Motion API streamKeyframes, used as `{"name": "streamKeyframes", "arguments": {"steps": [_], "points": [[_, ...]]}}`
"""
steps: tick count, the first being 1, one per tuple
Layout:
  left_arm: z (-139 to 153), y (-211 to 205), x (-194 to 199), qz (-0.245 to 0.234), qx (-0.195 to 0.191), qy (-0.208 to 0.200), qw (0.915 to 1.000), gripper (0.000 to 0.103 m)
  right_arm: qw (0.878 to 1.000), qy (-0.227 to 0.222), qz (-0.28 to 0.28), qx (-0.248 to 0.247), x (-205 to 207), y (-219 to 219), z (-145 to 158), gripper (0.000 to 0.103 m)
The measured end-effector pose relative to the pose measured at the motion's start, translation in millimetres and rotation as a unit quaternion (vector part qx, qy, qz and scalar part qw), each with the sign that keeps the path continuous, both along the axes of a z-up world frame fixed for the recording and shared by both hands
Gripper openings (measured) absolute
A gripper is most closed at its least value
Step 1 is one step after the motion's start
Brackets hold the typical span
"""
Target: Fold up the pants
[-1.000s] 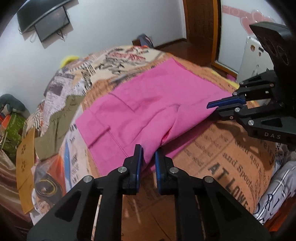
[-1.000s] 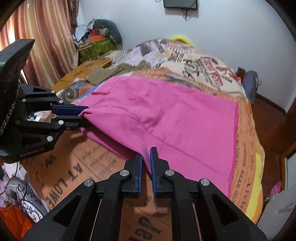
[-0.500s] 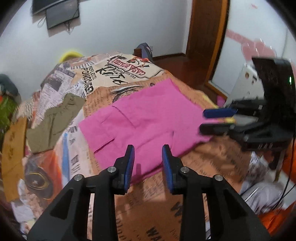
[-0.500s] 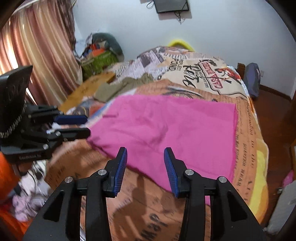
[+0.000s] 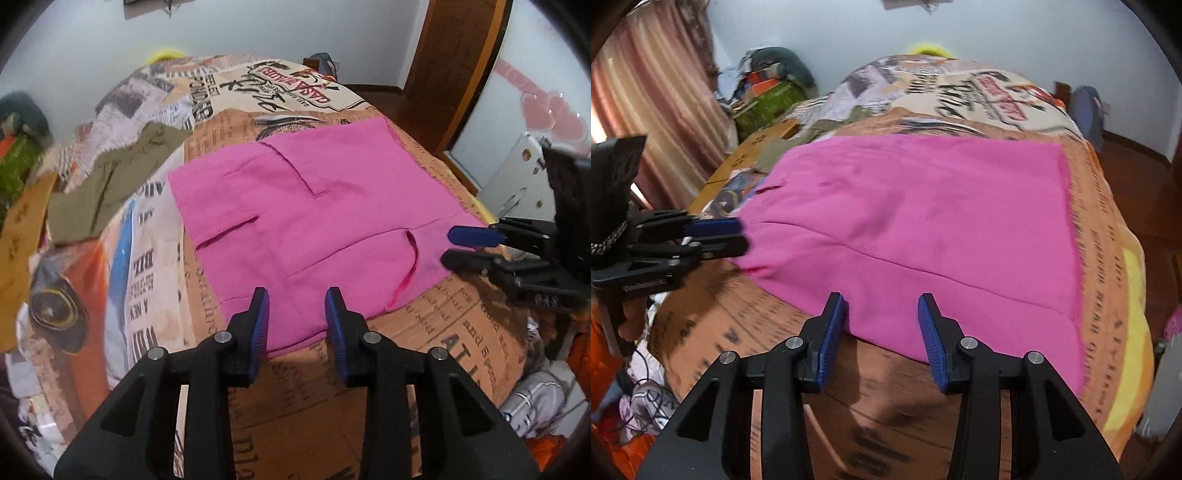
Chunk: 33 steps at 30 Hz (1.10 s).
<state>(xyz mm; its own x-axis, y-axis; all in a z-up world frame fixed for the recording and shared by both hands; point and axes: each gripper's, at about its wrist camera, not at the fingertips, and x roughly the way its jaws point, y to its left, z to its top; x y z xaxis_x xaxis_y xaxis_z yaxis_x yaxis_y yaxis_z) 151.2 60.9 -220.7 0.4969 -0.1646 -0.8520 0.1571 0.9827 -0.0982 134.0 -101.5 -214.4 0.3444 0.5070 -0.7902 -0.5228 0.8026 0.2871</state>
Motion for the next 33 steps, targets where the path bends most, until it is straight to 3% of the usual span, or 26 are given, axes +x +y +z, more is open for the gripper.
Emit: {"name": "streamKeyframes", "arguments": {"steps": [3,10,17,19,23,33], "points": [[1,8,-3,0.007,-0.013,0.0,0.9999,0.037,0.999,0.018,-0.029,0.01,0,-23,-7,0.043],[-5,7,-9,0.015,-0.013,-0.014,0.9997,0.038,0.994,0.046,-0.098,-0.004,2,-67,-25,0.043],[0,10,-6,0.019,-0.024,-0.004,0.9995,0.038,0.993,0.05,-0.102,-0.024,1,-74,-17,0.043],[7,13,-2,0.02,-0.022,-0.009,0.9995,0.038,0.994,0.039,-0.101,-0.024,5,-75,-10,0.044],[23,22,8,0.033,0.018,-0.036,0.9986,0.038,0.994,0.012,-0.108,-0.013,18,-76,8,0.046],[29,70,73,0.103,-0.004,-0.038,0.994,0.038,0.992,-0.038,-0.117,-0.013,69,-63,25,0.046]]}}
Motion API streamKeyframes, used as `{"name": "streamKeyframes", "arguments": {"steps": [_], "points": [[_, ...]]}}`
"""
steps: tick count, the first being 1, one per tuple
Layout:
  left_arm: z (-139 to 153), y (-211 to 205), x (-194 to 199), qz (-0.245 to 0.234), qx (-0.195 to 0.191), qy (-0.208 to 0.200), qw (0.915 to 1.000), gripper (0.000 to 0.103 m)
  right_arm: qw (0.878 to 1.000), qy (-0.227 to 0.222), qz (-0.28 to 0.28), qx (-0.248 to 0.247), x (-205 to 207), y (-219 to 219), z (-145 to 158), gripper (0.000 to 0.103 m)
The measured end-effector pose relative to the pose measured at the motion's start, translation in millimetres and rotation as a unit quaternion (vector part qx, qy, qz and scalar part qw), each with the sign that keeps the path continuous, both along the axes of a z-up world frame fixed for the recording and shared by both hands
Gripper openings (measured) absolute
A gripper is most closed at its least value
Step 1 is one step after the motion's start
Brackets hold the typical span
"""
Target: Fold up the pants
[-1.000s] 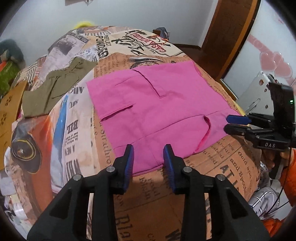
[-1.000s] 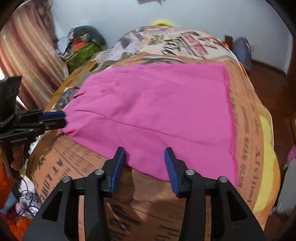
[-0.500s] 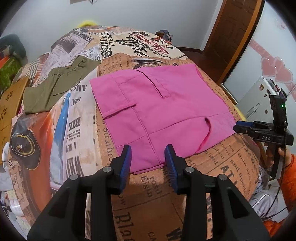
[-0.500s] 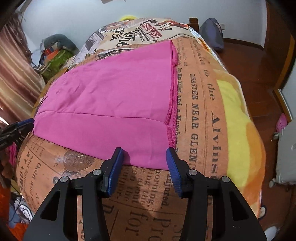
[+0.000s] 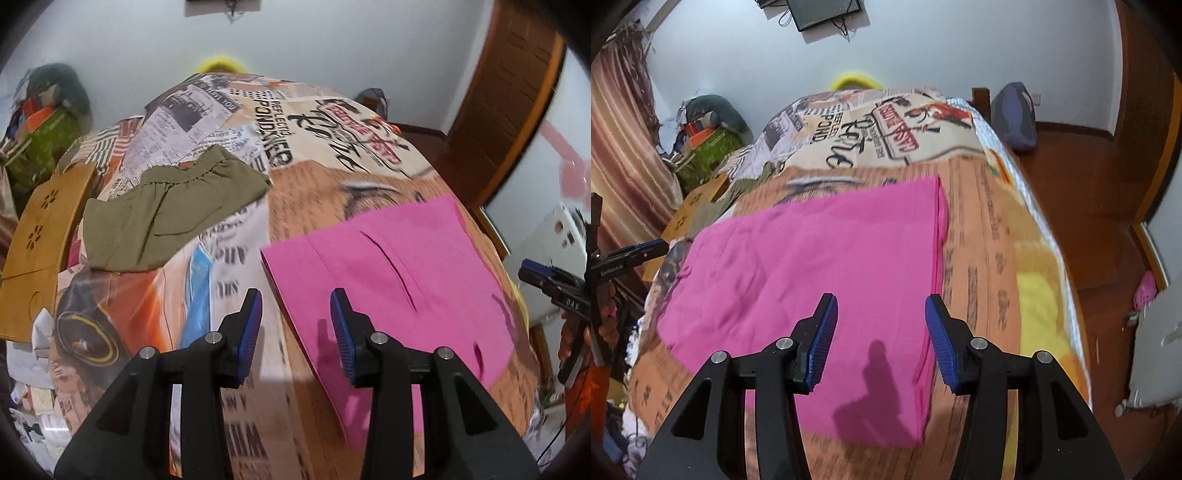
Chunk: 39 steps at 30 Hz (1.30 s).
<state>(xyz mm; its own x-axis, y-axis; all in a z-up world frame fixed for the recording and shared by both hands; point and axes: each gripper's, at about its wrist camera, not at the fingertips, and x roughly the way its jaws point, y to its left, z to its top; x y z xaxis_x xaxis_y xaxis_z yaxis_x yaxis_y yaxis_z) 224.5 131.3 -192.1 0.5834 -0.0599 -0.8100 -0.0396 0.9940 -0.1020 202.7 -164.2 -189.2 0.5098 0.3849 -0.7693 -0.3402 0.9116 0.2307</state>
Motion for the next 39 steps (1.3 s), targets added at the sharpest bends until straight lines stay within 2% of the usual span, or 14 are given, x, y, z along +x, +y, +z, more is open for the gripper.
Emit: {"name": "streamKeyframes", "arguments": {"steps": [9,12,22,26,27,29,31,32,36,39], "points": [[-33,20,55,0.009,-0.009,0.029,0.9995,0.038,0.999,-0.013,-0.002,-0.029,55,10,-12,0.046],[-42,24,67,0.006,-0.027,0.035,0.999,0.038,0.999,-0.011,-0.003,-0.033,76,13,-20,0.046],[-67,23,81,-0.004,-0.054,0.051,0.9972,0.038,0.999,-0.006,-0.014,-0.05,130,12,-47,0.046],[-65,15,79,-0.007,-0.024,0.043,0.9988,0.036,0.998,-0.002,-0.004,-0.056,143,16,-57,0.046],[-64,11,78,-0.012,-0.018,0.04,0.999,0.03,0.998,-0.002,-0.001,-0.056,146,17,-59,0.046],[-63,5,77,-0.014,0.001,0.035,0.9993,0.026,0.998,-0.004,0.008,-0.057,146,20,-62,0.039],[-60,-1,75,-0.018,0.027,0.027,0.9991,0.015,0.998,-0.011,0.02,-0.061,143,24,-61,0.011],[-59,-3,75,-0.021,0.033,0.024,0.9989,0.013,0.998,-0.014,0.025,-0.064,141,26,-60,0.007],[-47,-10,72,-0.037,0.064,0.005,0.9972,0.01,0.993,-0.035,0.036,-0.103,140,34,-61,0.005],[-39,-10,74,-0.039,0.084,-0.004,0.9957,0.01,0.991,-0.044,0.025,-0.124,144,33,-60,0.003]]}}
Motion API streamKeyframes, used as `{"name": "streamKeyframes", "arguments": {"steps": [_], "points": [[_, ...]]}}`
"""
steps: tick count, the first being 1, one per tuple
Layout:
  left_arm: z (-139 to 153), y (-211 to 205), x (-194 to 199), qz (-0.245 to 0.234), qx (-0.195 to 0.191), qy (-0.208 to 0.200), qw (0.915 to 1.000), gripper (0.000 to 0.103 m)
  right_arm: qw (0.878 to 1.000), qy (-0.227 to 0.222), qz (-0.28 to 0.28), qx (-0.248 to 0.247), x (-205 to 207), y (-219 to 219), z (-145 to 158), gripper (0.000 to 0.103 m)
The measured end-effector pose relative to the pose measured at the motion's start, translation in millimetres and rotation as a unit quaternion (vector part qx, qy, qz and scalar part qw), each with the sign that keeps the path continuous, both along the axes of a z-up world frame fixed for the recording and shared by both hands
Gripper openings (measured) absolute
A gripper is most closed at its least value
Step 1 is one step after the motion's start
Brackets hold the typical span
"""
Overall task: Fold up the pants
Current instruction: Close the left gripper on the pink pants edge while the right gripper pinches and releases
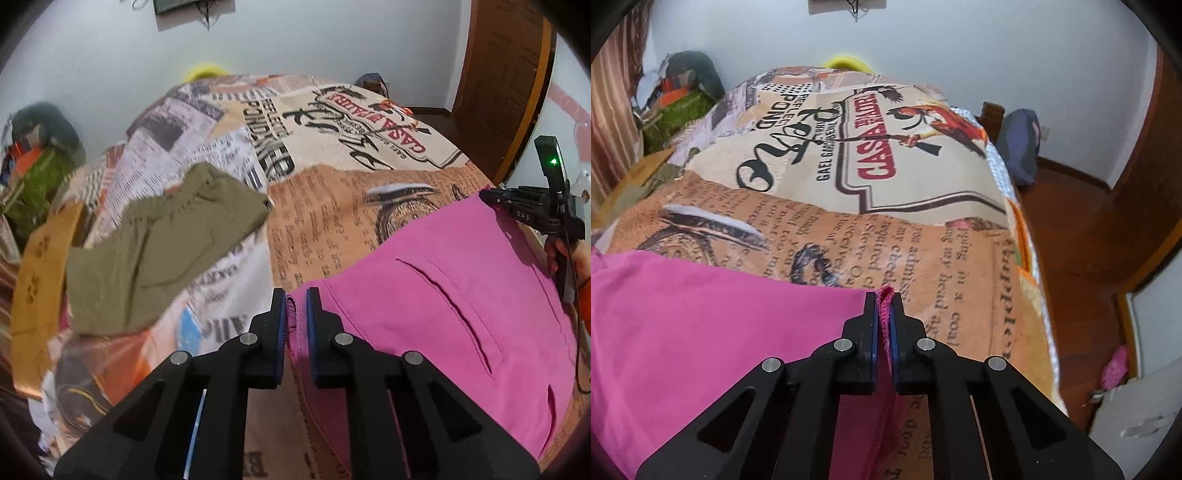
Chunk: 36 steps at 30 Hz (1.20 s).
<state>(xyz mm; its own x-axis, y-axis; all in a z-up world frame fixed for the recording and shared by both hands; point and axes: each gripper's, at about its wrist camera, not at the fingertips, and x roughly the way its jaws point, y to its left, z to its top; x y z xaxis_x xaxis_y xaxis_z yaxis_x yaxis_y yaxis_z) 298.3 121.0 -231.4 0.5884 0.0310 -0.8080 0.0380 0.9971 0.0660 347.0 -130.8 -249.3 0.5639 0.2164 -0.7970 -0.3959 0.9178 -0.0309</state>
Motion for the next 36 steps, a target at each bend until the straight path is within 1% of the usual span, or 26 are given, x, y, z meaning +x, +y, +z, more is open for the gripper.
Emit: {"name": "streamKeyframes", "arguments": {"steps": [3,4,7,9,11,12,13,14,15,16,18,20,21,23,25,27,29,30,33,36], "points": [[1,1,4,-0.003,0.035,-0.005,0.9994,0.01,1.0,0.008,-0.012,0.003,6,-4,-4,0.003],[-4,2,7,-0.002,0.038,0.002,0.9993,0.01,1.0,0.01,-0.013,0.003,7,-5,-6,0.003],[-24,8,19,-0.002,0.03,0.038,0.9988,0.011,1.0,0.015,-0.009,-0.008,7,0,-3,0.003],[-26,9,21,0.004,0.026,0.041,0.9988,0.013,1.0,0.028,-0.009,-0.007,8,0,2,0.004],[-18,11,20,0.011,0.016,0.038,0.9991,0.013,0.999,0.033,-0.009,-0.001,6,1,9,0.007],[-10,12,19,0.015,0.008,0.031,0.9994,0.013,1.0,0.024,-0.006,0.004,0,2,17,0.011],[-5,12,18,0.018,0.002,0.027,0.9995,0.013,1.0,0.017,-0.001,0.007,-3,4,22,0.019],[0,12,18,0.02,-0.004,0.022,0.9995,0.013,1.0,0.01,0.004,0.011,-7,8,27,0.025],[8,12,17,0.021,-0.017,0.015,0.9995,0.013,1.0,0.0,0.016,0.025,-12,12,34,0.036],[13,10,17,0.018,-0.028,0.011,0.9994,0.014,0.999,-0.004,0.026,0.036,-16,16,38,0.039],[19,5,17,0.012,-0.041,0.009,0.999,0.015,0.998,0.002,0.047,0.052,-21,27,40,0.04],[20,-4,17,0.002,-0.051,0.009,0.9986,0.021,0.996,0.016,0.067,0.059,-22,41,35,0.041],[17,-11,18,-0.003,-0.051,0.012,0.9986,0.026,0.995,0.024,0.075,0.057,-22,48,29,0.041],[10,-18,19,-0.008,-0.044,0.019,0.9988,0.027,0.995,0.036,0.077,0.046,-21,56,17,0.041],[-2,-22,20,-0.013,-0.037,0.035,0.9986,0.028,0.995,0.056,0.073,0.037,-17,57,2,0.041],[-14,-22,20,-0.014,-0.035,0.048,0.9981,0.028,0.995,0.067,0.066,0.042,-14,50,-8,0.041],[-17,-17,19,-0.011,-0.031,0.047,0.9983,0.032,0.995,0.066,0.06,0.054,-15,41,-7,0.041],[-18,-13,17,-0.009,-0.032,0.044,0.9985,0.037,0.994,0.066,0.056,0.059,-15,37,-5,0.041],[-17,-4,14,-0.002,-0.034,0.043,0.9985,0.038,0.997,0.059,0.036,0.046,-16,23,-1,0.041],[-12,1,9,0.003,-0.03,0.039,0.9988,0.038,0.997,0.067,0.013,0.032,-15,9,1,0.041]]}}
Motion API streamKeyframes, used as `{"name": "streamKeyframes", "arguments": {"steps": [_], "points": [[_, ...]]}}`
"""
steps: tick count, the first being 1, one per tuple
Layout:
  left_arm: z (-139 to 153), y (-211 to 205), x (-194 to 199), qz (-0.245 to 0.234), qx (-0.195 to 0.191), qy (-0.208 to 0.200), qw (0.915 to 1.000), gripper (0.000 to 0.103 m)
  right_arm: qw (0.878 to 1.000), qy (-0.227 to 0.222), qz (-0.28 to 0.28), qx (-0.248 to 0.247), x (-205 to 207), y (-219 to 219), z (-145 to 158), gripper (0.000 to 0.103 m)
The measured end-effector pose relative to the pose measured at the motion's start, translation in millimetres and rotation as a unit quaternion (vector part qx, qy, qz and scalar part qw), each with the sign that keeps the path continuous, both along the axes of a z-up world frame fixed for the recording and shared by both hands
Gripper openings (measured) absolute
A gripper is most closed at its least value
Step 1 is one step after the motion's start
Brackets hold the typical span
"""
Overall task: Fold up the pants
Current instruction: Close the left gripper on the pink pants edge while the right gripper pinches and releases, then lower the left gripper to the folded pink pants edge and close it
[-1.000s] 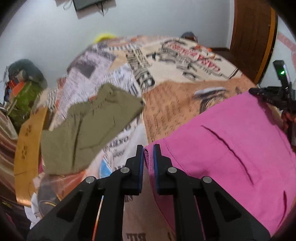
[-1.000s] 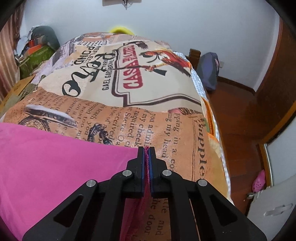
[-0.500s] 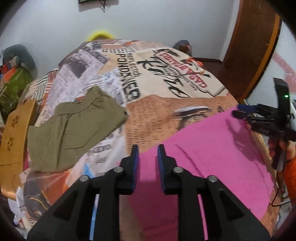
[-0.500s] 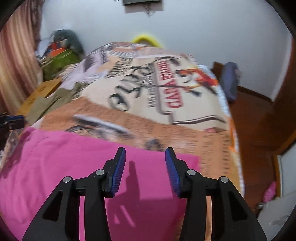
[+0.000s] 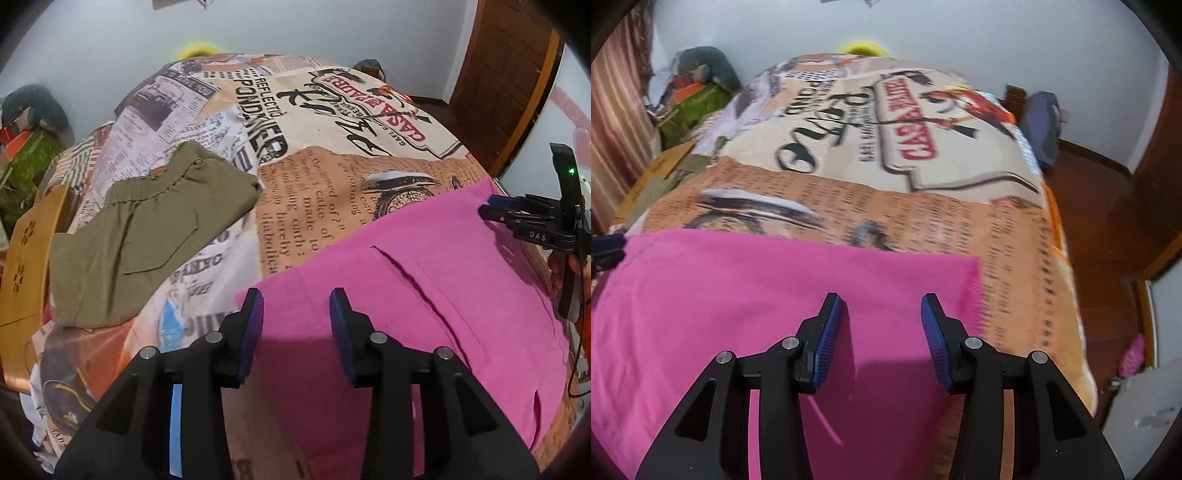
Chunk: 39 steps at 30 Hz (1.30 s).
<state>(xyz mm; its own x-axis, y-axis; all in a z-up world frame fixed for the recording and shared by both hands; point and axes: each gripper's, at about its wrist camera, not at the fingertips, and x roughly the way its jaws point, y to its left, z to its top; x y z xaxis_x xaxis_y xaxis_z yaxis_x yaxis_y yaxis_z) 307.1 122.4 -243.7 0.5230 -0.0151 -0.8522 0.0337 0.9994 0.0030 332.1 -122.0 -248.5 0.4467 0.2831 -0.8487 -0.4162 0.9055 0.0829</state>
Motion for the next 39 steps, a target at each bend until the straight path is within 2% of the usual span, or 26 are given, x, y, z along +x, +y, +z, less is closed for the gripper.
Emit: {"name": "streamKeyframes", "arguments": {"steps": [3,8,9,10,13,16,18,20,24,29,35,39], "points": [[10,2,-9,0.007,0.009,-0.009,0.9999,0.038,1.0,0.008,-0.012,0.002,-7,-12,9,0.041],[39,7,-34,0.022,-0.003,-0.028,0.9993,0.039,1.0,-0.024,-0.008,0.002,-34,-20,46,0.041],[46,7,-40,0.026,-0.003,-0.033,0.9991,0.044,0.999,-0.036,-0.004,0.005,-44,-20,59,0.041],[54,8,-49,0.031,-0.004,-0.04,0.9987,0.054,0.999,-0.044,-0.001,0.007,-50,-19,67,0.042],[77,7,-75,0.041,-0.011,-0.067,0.9969,0.067,0.997,-0.075,0.01,0.016,-75,-14,93,0.049],[94,4,-100,0.045,-0.013,-0.084,0.9954,0.073,0.994,-0.103,0.023,0.021,-102,-6,112,0.058],[101,2,-114,0.048,-0.019,-0.091,0.9945,0.079,0.993,-0.114,0.03,0.023,-114,1,119,0.06],[105,1,-129,0.05,-0.028,-0.095,0.9938,0.081,0.991,-0.121,0.038,0.031,-132,8,125,0.06],[99,-4,-152,0.049,-0.051,-0.087,0.9937,0.081,0.99,-0.12,0.048,0.048,-156,20,125,0.06],[74,-16,-170,0.034,-0.076,-0.05,0.9952,0.081,0.99,-0.102,0.06,0.078,-181,38,107,0.06],[44,-36,-180,0.025,-0.096,-0.005,0.995,0.081,0.991,-0.085,0.076,0.065,-199,57,84,0.06],[25,-41,-179,0.028,-0.153,0.031,0.9874,0.081,0.992,-0.069,0.081,0.07,-200,60,74,0.06]]}}
